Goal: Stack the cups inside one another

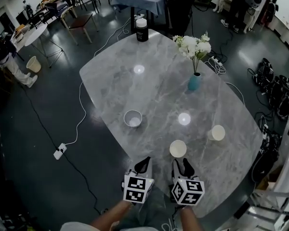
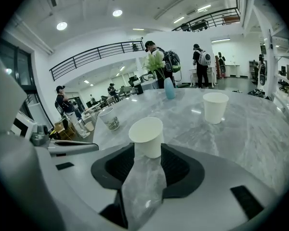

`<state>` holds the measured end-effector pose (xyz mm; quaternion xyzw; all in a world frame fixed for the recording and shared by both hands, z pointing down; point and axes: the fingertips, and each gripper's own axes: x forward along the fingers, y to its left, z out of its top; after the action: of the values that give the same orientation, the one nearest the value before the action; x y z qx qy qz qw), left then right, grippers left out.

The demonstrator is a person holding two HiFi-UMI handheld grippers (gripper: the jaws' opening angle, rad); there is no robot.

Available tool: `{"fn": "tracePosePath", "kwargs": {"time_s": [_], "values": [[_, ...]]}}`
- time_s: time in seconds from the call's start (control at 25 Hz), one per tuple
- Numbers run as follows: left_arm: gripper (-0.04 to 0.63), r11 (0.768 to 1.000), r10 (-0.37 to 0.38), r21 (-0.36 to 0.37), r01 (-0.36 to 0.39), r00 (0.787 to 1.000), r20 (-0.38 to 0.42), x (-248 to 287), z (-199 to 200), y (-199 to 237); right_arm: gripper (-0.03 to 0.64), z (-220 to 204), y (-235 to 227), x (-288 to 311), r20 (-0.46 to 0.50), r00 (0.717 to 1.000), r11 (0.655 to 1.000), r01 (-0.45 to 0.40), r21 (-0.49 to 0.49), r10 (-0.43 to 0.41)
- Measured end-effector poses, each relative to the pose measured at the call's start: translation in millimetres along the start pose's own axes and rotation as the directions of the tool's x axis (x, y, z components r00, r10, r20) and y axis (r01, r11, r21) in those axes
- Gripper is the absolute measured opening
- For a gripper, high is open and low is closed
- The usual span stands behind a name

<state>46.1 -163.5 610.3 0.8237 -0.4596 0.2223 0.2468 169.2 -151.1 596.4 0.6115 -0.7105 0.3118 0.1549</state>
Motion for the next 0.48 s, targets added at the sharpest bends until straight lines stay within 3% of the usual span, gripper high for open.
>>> {"fn": "tracePosePath", "kwargs": {"time_s": [0.48], "values": [[-0.005,1.000,0.014,-0.007,-0.014,0.999,-0.051,10.2,-15.0,5.2,0.207,-9.6,-2.0,31.5,-0.059,0.998,0.998,-0.001,-0.057,-0.003]]}}
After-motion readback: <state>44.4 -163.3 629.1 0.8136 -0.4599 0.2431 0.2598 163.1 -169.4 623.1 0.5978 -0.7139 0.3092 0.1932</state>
